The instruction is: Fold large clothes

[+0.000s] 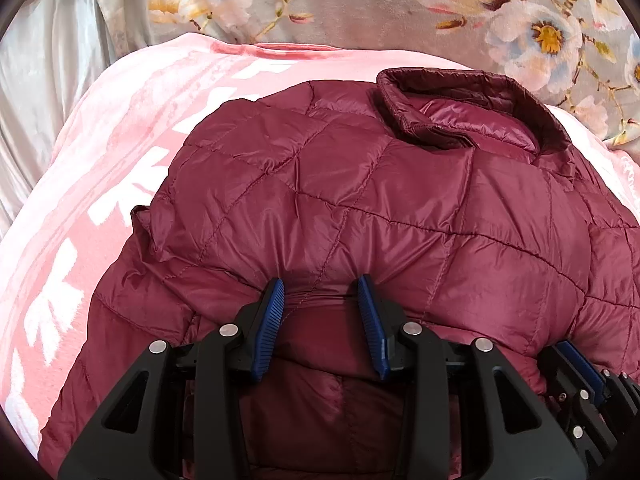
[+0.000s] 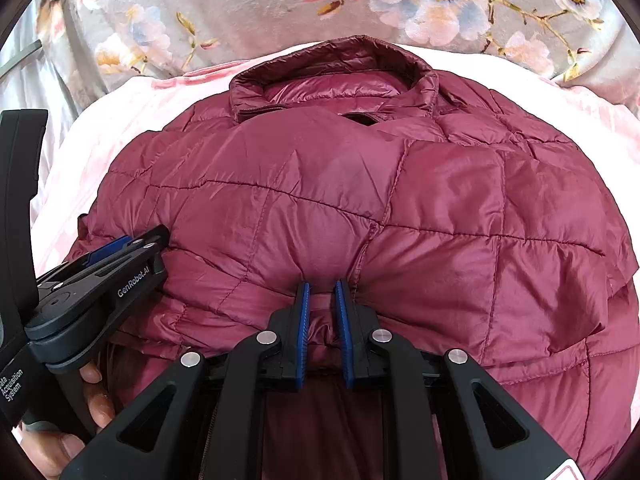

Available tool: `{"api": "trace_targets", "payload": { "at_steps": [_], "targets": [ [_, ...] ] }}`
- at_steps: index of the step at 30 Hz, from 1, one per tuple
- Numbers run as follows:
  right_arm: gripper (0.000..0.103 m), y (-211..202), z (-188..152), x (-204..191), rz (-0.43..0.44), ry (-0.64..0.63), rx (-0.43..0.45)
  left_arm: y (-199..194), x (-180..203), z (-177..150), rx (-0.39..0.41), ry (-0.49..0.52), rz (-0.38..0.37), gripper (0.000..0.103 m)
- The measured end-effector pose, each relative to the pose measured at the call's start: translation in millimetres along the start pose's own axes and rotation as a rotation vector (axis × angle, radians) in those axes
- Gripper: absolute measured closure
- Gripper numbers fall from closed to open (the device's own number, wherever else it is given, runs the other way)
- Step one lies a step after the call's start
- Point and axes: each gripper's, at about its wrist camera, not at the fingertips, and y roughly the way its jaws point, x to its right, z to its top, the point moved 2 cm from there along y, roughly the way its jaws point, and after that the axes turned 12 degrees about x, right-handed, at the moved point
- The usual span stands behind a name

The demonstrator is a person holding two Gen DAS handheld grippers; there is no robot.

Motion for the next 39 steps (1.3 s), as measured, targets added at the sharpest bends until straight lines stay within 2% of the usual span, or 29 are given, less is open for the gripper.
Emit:
{"api": "trace_targets", "payload": {
  "at_steps": [15,16,18,19,20,23,25,28,31,35,39],
  "targets": [
    [0.088,-2,1,2,0.016,0.015,0.004,0,1,0,0.001,0.014,0.011,0.066],
    [0.086,-3,2,4,0.031,0.027,0.005,0,0,1,0.002,0.006,0.002,0.065],
    [0.076,-11,8,15,0.109,0.103,0.007,-6,-9,4,0.008,-0.040,-0.065,0.054],
    [0.068,-16,12,21,0.132,0.136,0.016,-9,-12,7,0.006,-0.055,-0.085,0.048],
    [0.063,-24,20,31,0.148,0.179,0.044,-14,-18,12,0.007,-0.077,-0.101,0.047],
    [0.059,-34,53,61,0.158,0.271,0.104,-22,-36,37,0.013,-0.190,-0.147,0.046],
    [0.059,-26,78,84,0.175,0.362,0.111,-17,-45,63,-0.019,-0.309,-0.224,0.046],
    [0.059,-8,101,105,0.154,0.417,0.117,-4,-42,89,-0.043,-0.389,-0.277,0.046],
    [0.058,20,115,121,0.131,0.453,0.093,20,-26,109,-0.070,-0.423,-0.301,0.046],
    [0.058,64,119,137,0.154,0.535,0.039,52,0,111,-0.139,-0.440,-0.321,0.046],
    [0.058,89,117,132,0.159,0.520,-0.005,82,18,105,-0.188,-0.435,-0.329,0.046]
  ]
}}
